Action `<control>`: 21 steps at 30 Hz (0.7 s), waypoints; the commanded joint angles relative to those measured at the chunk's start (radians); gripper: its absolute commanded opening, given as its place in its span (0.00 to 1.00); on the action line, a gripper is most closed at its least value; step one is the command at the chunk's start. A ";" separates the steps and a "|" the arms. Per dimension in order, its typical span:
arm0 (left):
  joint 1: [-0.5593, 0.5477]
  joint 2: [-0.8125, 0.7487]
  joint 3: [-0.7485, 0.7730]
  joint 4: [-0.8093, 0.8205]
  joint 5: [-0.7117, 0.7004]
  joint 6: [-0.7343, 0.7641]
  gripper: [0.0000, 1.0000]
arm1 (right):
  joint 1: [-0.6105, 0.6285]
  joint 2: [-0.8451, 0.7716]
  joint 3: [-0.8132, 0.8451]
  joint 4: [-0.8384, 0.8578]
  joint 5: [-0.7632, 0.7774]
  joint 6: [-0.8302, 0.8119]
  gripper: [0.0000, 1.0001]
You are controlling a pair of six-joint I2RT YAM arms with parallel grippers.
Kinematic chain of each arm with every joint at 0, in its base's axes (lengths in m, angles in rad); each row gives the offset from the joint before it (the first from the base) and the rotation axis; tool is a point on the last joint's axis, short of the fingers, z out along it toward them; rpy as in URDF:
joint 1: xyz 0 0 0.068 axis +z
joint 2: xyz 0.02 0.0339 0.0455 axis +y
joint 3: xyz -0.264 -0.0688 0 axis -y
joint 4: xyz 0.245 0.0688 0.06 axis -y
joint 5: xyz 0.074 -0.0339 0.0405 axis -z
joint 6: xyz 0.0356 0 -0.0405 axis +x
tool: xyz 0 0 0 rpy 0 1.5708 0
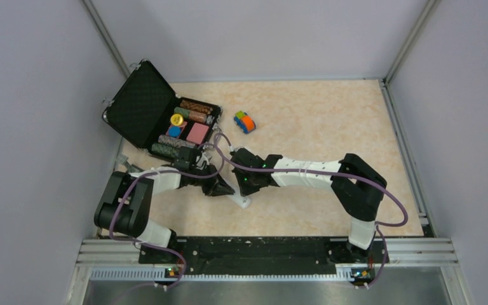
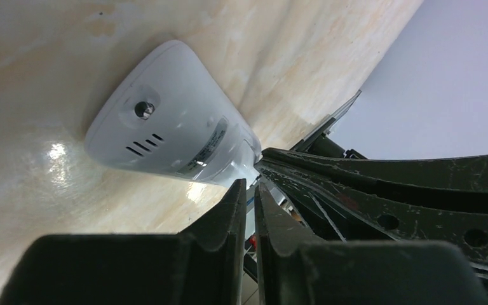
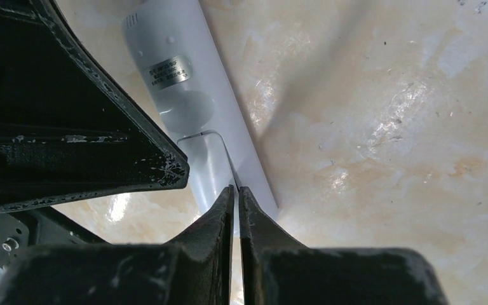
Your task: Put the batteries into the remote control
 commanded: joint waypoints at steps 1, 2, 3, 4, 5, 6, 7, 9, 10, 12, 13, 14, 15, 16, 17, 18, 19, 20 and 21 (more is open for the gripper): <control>-0.012 0.027 0.006 0.032 -0.002 0.003 0.14 | 0.001 -0.027 0.011 0.014 0.033 -0.015 0.05; -0.014 0.034 0.007 0.032 -0.001 0.005 0.14 | 0.001 -0.034 0.016 0.013 0.034 -0.010 0.05; -0.016 0.040 0.007 0.031 -0.003 0.007 0.14 | 0.000 -0.044 0.017 0.012 0.037 -0.004 0.06; -0.018 0.044 0.006 0.029 -0.004 0.010 0.14 | 0.000 -0.052 0.019 0.011 0.037 0.006 0.07; -0.019 0.049 0.006 0.027 -0.008 0.013 0.14 | 0.000 -0.062 0.019 0.008 0.037 0.018 0.09; -0.020 0.052 0.007 0.021 -0.015 0.018 0.14 | 0.001 -0.069 0.017 0.000 0.034 0.032 0.11; -0.021 0.055 0.005 0.019 -0.021 0.020 0.14 | 0.001 -0.077 0.017 -0.009 0.029 0.048 0.12; -0.021 0.060 0.002 0.013 -0.040 0.023 0.14 | 0.003 -0.094 0.009 -0.026 0.011 0.079 0.16; -0.022 0.062 -0.001 0.014 -0.046 0.024 0.14 | 0.002 -0.102 0.000 -0.031 0.005 0.097 0.18; -0.024 0.062 -0.008 0.013 -0.061 0.022 0.14 | 0.003 -0.119 -0.016 -0.037 -0.005 0.134 0.19; -0.024 0.060 -0.011 0.014 -0.067 0.021 0.14 | 0.005 -0.128 -0.026 -0.037 -0.009 0.151 0.20; -0.024 0.057 -0.013 0.012 -0.074 0.020 0.14 | 0.003 -0.133 -0.031 -0.037 -0.015 0.164 0.20; -0.024 0.054 -0.015 0.008 -0.082 0.020 0.14 | 0.004 -0.134 -0.034 -0.037 -0.024 0.173 0.19; -0.025 0.050 -0.015 0.002 -0.090 0.023 0.14 | 0.004 -0.133 -0.037 -0.037 -0.027 0.183 0.19; -0.025 0.047 -0.016 -0.005 -0.099 0.027 0.14 | 0.003 -0.132 -0.038 -0.034 -0.028 0.191 0.18; -0.025 0.043 -0.015 -0.013 -0.109 0.032 0.14 | 0.004 -0.130 -0.042 -0.031 -0.051 0.196 0.17; -0.024 0.039 -0.012 -0.020 -0.118 0.036 0.14 | 0.005 -0.129 -0.045 -0.028 -0.056 0.202 0.16; -0.025 0.034 -0.012 -0.029 -0.126 0.042 0.13 | 0.006 -0.126 -0.051 -0.021 -0.062 0.206 0.15; -0.025 0.031 -0.009 -0.042 -0.140 0.050 0.13 | 0.005 -0.123 -0.054 -0.017 -0.067 0.208 0.14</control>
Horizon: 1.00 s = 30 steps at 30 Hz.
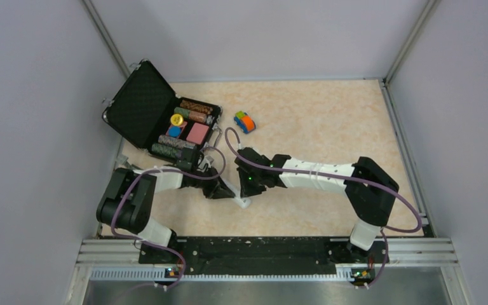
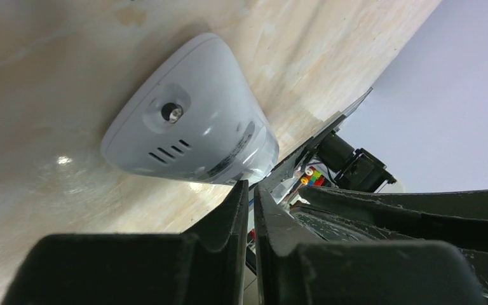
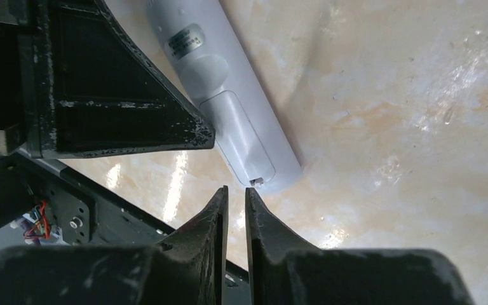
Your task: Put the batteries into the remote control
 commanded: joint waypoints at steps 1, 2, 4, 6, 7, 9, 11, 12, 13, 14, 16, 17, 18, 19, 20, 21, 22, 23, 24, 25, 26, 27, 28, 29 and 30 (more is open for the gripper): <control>-0.005 -0.020 -0.006 -0.043 -0.140 0.053 0.13 | 0.006 -0.024 -0.022 0.024 -0.044 0.051 0.13; -0.005 -0.023 -0.006 -0.049 -0.150 0.059 0.13 | 0.005 -0.019 -0.023 0.028 -0.051 0.054 0.12; -0.005 -0.024 -0.007 -0.054 -0.160 0.066 0.13 | 0.006 -0.007 -0.028 0.038 -0.054 0.058 0.09; -0.006 -0.021 -0.008 -0.053 -0.171 0.069 0.13 | 0.008 0.005 -0.031 0.058 -0.049 0.058 0.07; -0.006 -0.019 -0.009 -0.054 -0.173 0.071 0.13 | 0.008 0.011 -0.032 0.071 -0.040 0.055 0.06; -0.006 -0.015 -0.011 -0.051 -0.180 0.072 0.13 | 0.008 0.025 -0.024 0.095 -0.021 0.048 0.04; -0.006 -0.013 -0.014 -0.051 -0.184 0.073 0.13 | 0.009 0.040 -0.010 0.113 -0.008 0.036 0.03; -0.006 -0.011 -0.015 -0.050 -0.185 0.074 0.13 | 0.009 0.052 -0.001 0.115 -0.007 0.033 0.02; -0.006 -0.010 -0.015 -0.049 -0.187 0.074 0.13 | 0.010 0.065 0.006 0.114 0.018 0.029 0.02; -0.006 -0.007 -0.016 -0.050 -0.186 0.073 0.13 | 0.008 0.080 0.009 0.111 0.026 0.026 0.02; -0.006 -0.008 -0.013 -0.053 -0.187 0.073 0.13 | 0.011 0.105 0.006 0.097 0.034 0.028 0.00; -0.006 -0.011 -0.011 -0.054 -0.187 0.073 0.13 | 0.013 0.111 -0.003 0.092 0.036 0.031 0.00; -0.006 -0.015 -0.010 -0.056 -0.185 0.072 0.13 | 0.016 0.111 -0.011 0.086 0.045 0.032 0.00; -0.005 -0.021 -0.007 -0.056 -0.182 0.068 0.13 | 0.018 0.109 -0.017 0.081 0.050 0.032 0.00; -0.004 -0.032 -0.008 -0.054 -0.181 0.062 0.12 | 0.019 0.104 -0.022 0.079 0.053 0.031 0.00; -0.002 -0.045 -0.004 -0.052 -0.172 0.047 0.12 | 0.020 0.098 -0.025 0.078 0.057 0.029 0.00; 0.001 -0.060 0.000 -0.049 -0.165 0.035 0.12 | 0.019 0.088 -0.023 0.080 0.065 0.023 0.00; 0.002 -0.081 0.005 -0.045 -0.157 0.019 0.12 | 0.019 0.078 -0.020 0.082 0.075 0.017 0.00; 0.004 -0.104 0.016 -0.045 -0.155 0.004 0.13 | 0.020 0.069 -0.008 0.085 0.084 0.009 0.00; 0.009 -0.129 0.025 -0.047 -0.155 -0.008 0.14 | 0.019 0.059 0.003 0.090 0.092 -0.003 0.00; 0.015 -0.155 0.037 -0.051 -0.155 -0.019 0.15 | 0.019 0.050 0.012 0.100 0.099 -0.015 0.00; 0.023 -0.182 0.051 -0.058 -0.155 -0.029 0.15 | 0.020 0.037 0.020 0.109 0.104 -0.025 0.00; 0.033 -0.212 0.066 -0.070 -0.159 -0.033 0.16 | 0.019 0.023 0.027 0.118 0.110 -0.038 0.00; 0.044 -0.236 0.083 -0.088 -0.169 -0.034 0.17 | 0.020 0.010 0.033 0.123 0.118 -0.050 0.02; 0.057 -0.258 0.096 -0.106 -0.180 -0.031 0.18 | 0.019 -0.007 0.036 0.129 0.125 -0.065 0.06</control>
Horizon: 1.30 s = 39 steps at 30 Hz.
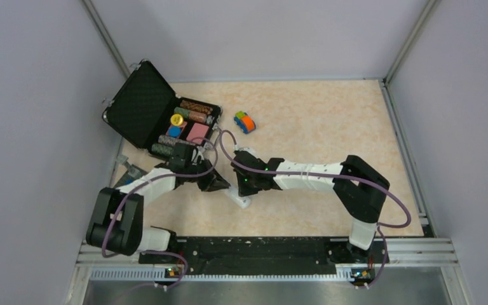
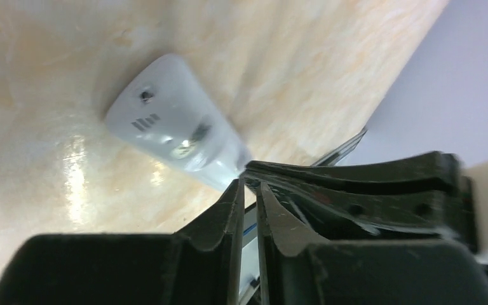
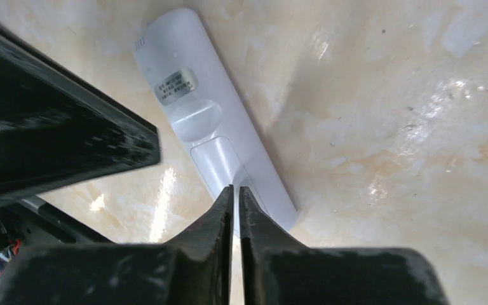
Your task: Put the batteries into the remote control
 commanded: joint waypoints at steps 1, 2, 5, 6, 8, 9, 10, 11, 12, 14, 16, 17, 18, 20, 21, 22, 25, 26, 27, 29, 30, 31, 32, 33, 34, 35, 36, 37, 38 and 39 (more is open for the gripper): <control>0.049 -0.126 0.093 -0.051 -0.063 -0.017 0.19 | 0.006 -0.096 0.051 0.028 0.077 -0.086 0.11; 0.064 -0.147 0.101 -0.062 -0.078 -0.010 0.19 | 0.005 -0.109 0.047 0.034 0.082 -0.109 0.18; 0.115 -0.205 0.103 -0.133 -0.154 0.024 0.21 | 0.007 -0.129 0.030 0.045 0.074 -0.218 0.47; 0.135 -0.220 0.100 -0.157 -0.181 0.035 0.22 | 0.007 -0.129 0.024 0.050 0.062 -0.281 0.53; 0.183 -0.252 0.080 -0.187 -0.228 0.051 0.24 | 0.015 -0.122 0.013 0.065 0.027 -0.378 0.62; 0.217 -0.269 0.067 -0.197 -0.247 0.058 0.26 | 0.024 -0.116 0.010 0.069 0.021 -0.425 0.66; 0.238 -0.284 0.054 -0.206 -0.265 0.060 0.27 | 0.034 -0.107 0.011 0.070 0.021 -0.465 0.68; 0.268 -0.297 0.041 -0.212 -0.283 0.063 0.28 | 0.048 -0.094 0.012 0.067 0.032 -0.498 0.70; 0.291 -0.313 0.031 -0.218 -0.294 0.066 0.29 | 0.055 -0.078 0.018 0.059 0.040 -0.520 0.72; 0.319 -0.337 0.022 -0.231 -0.320 0.074 0.32 | 0.062 -0.040 0.033 0.038 0.037 -0.550 0.73; 0.337 -0.363 0.023 -0.250 -0.351 0.077 0.36 | 0.068 -0.007 0.042 0.029 0.021 -0.573 0.73; 0.344 -0.378 0.022 -0.253 -0.362 0.082 0.37 | 0.073 0.005 0.043 0.028 0.011 -0.582 0.74; 0.347 -0.392 0.022 -0.256 -0.374 0.085 0.40 | 0.077 0.016 0.044 0.030 0.000 -0.589 0.74; 0.353 -0.430 0.018 -0.256 -0.390 0.097 0.50 | 0.083 0.036 0.047 0.027 -0.015 -0.594 0.74; 0.355 -0.446 0.014 -0.249 -0.394 0.106 0.57 | 0.085 0.046 0.047 0.024 -0.014 -0.594 0.74; 0.355 -0.468 0.009 -0.242 -0.394 0.118 0.68 | 0.086 0.054 0.046 0.021 -0.011 -0.590 0.73; 0.358 -0.526 -0.005 -0.224 -0.410 0.144 0.99 | 0.086 0.078 0.054 0.006 0.014 -0.572 0.61; 0.360 -0.537 -0.005 -0.227 -0.420 0.147 0.99 | 0.085 0.087 0.061 -0.006 0.021 -0.568 0.54; 0.360 -0.544 -0.005 -0.227 -0.426 0.155 0.99 | 0.085 0.091 0.064 -0.013 0.022 -0.563 0.49; 0.361 -0.546 0.002 -0.237 -0.438 0.162 0.99 | 0.086 0.093 0.064 -0.023 0.029 -0.552 0.39; 0.361 -0.546 0.000 -0.234 -0.437 0.166 0.99 | 0.086 0.091 0.063 -0.027 0.035 -0.546 0.35; 0.361 -0.546 0.000 -0.230 -0.433 0.169 0.99 | 0.086 0.088 0.063 -0.033 0.043 -0.541 0.32; 0.361 -0.547 -0.004 -0.227 -0.429 0.170 0.99 | 0.086 0.081 0.063 -0.038 0.052 -0.534 0.30; 0.362 -0.548 -0.009 -0.220 -0.421 0.171 0.98 | 0.085 0.070 0.061 -0.038 0.059 -0.529 0.29; 0.362 -0.548 -0.019 -0.213 -0.410 0.169 0.98 | 0.083 0.058 0.060 -0.036 0.058 -0.524 0.29; 0.361 -0.547 -0.029 -0.204 -0.396 0.164 0.97 | 0.078 0.045 0.062 -0.035 0.051 -0.517 0.29; 0.362 -0.549 -0.042 -0.190 -0.376 0.158 0.96 | 0.069 0.030 0.062 -0.030 0.029 -0.510 0.29; 0.361 -0.549 -0.059 -0.165 -0.347 0.150 0.94 | 0.055 0.014 0.061 -0.021 0.003 -0.496 0.28; 0.362 -0.547 -0.087 -0.139 -0.297 0.136 0.94 | 0.036 -0.008 0.057 -0.007 -0.029 -0.481 0.28; 0.361 -0.543 -0.110 -0.085 -0.236 0.129 0.93 | 0.015 -0.033 0.046 0.015 -0.076 -0.464 0.27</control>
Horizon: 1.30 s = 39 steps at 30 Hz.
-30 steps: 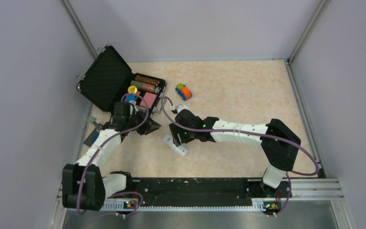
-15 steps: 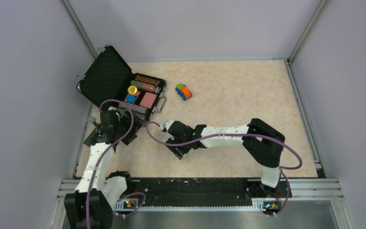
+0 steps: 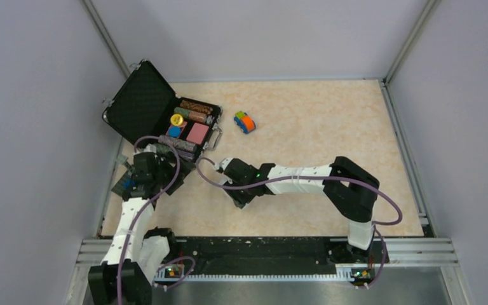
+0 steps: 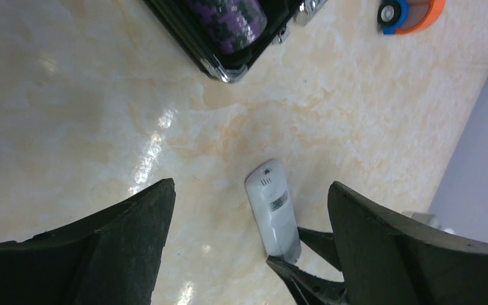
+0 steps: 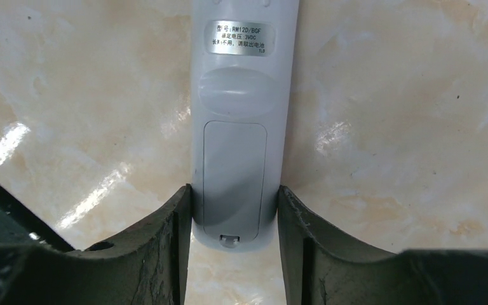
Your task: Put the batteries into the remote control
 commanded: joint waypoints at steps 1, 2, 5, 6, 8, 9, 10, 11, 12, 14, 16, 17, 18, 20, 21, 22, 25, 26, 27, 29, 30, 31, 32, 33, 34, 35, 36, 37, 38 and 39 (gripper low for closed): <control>0.006 -0.004 -0.094 0.186 0.197 -0.032 0.93 | -0.072 -0.128 0.000 0.055 -0.137 0.081 0.27; 0.006 -0.002 -0.122 0.245 0.252 -0.062 0.93 | -0.094 -0.154 -0.006 0.078 -0.180 0.097 0.27; 0.004 -0.003 -0.196 0.505 0.390 -0.148 0.92 | -0.156 -0.215 -0.012 0.145 -0.324 0.133 0.27; 0.002 -0.003 -0.206 0.573 0.421 -0.170 0.91 | -0.173 -0.229 -0.009 0.162 -0.363 0.147 0.27; -0.004 -0.010 -0.204 0.662 0.453 -0.189 0.91 | -0.199 -0.253 0.004 0.185 -0.437 0.175 0.27; -0.009 -0.014 -0.198 0.718 0.470 -0.200 0.91 | -0.212 -0.265 0.012 0.194 -0.466 0.191 0.27; -0.015 -0.019 -0.192 0.756 0.481 -0.210 0.91 | -0.219 -0.275 0.018 0.204 -0.494 0.208 0.27; -0.023 -0.024 -0.181 0.787 0.485 -0.220 0.91 | -0.227 -0.282 0.024 0.218 -0.524 0.228 0.27; -0.030 -0.028 -0.172 0.816 0.487 -0.227 0.92 | -0.233 -0.291 0.028 0.235 -0.552 0.251 0.27; -0.045 -0.030 -0.153 0.881 0.498 -0.242 0.92 | -0.245 -0.305 0.030 0.279 -0.603 0.304 0.27; -0.062 -0.027 -0.149 0.985 0.524 -0.271 0.93 | -0.256 -0.315 0.027 0.348 -0.654 0.357 0.27; -0.075 -0.021 -0.149 1.038 0.540 -0.286 0.93 | -0.257 -0.317 0.026 0.367 -0.680 0.380 0.27; -0.096 -0.015 -0.148 1.081 0.553 -0.295 0.93 | -0.259 -0.318 0.026 0.401 -0.691 0.401 0.27; -0.141 0.001 -0.138 1.106 0.566 -0.295 0.93 | -0.263 -0.315 0.024 0.455 -0.721 0.445 0.27; -0.159 0.010 -0.135 1.121 0.570 -0.295 0.92 | -0.266 -0.315 0.021 0.486 -0.738 0.471 0.27; -0.176 0.013 -0.131 1.129 0.566 -0.295 0.92 | -0.268 -0.318 0.015 0.521 -0.752 0.507 0.27; -0.200 0.012 -0.125 1.147 0.556 -0.304 0.91 | -0.282 -0.332 -0.005 0.615 -0.788 0.584 0.27; -0.202 0.001 -0.123 1.150 0.548 -0.310 0.90 | -0.289 -0.334 -0.010 0.644 -0.800 0.609 0.27; -0.204 -0.009 -0.120 1.152 0.539 -0.315 0.90 | -0.296 -0.333 -0.016 0.671 -0.809 0.634 0.27; -0.204 -0.030 -0.113 1.159 0.523 -0.329 0.89 | -0.305 -0.333 -0.031 0.746 -0.830 0.692 0.27; -0.204 -0.043 -0.109 1.159 0.514 -0.338 0.87 | -0.307 -0.333 -0.038 0.774 -0.837 0.715 0.27; -0.204 -0.055 -0.103 1.157 0.506 -0.348 0.84 | -0.308 -0.333 -0.042 0.792 -0.840 0.729 0.26; -0.204 -0.069 -0.095 1.145 0.496 -0.353 0.80 | -0.308 -0.333 -0.043 0.794 -0.840 0.733 0.26; -0.204 -0.079 -0.086 1.127 0.488 -0.353 0.78 | -0.309 -0.334 -0.044 0.792 -0.839 0.734 0.26; -0.204 -0.091 -0.078 1.105 0.474 -0.350 0.77 | -0.310 -0.335 -0.046 0.795 -0.840 0.735 0.26; -0.204 -0.102 -0.074 1.092 0.463 -0.348 0.76 | -0.311 -0.336 -0.049 0.799 -0.840 0.739 0.26; -0.204 -0.111 -0.075 1.089 0.452 -0.350 0.76 | -0.312 -0.338 -0.053 0.805 -0.841 0.741 0.26; -0.204 -0.118 -0.076 1.088 0.445 -0.353 0.75 | -0.314 -0.339 -0.058 0.808 -0.843 0.744 0.26; -0.204 -0.123 -0.078 1.087 0.439 -0.355 0.75 | -0.314 -0.340 -0.061 0.813 -0.844 0.749 0.26; -0.204 -0.124 -0.079 1.086 0.436 -0.357 0.74 | -0.315 -0.340 -0.067 0.822 -0.846 0.753 0.26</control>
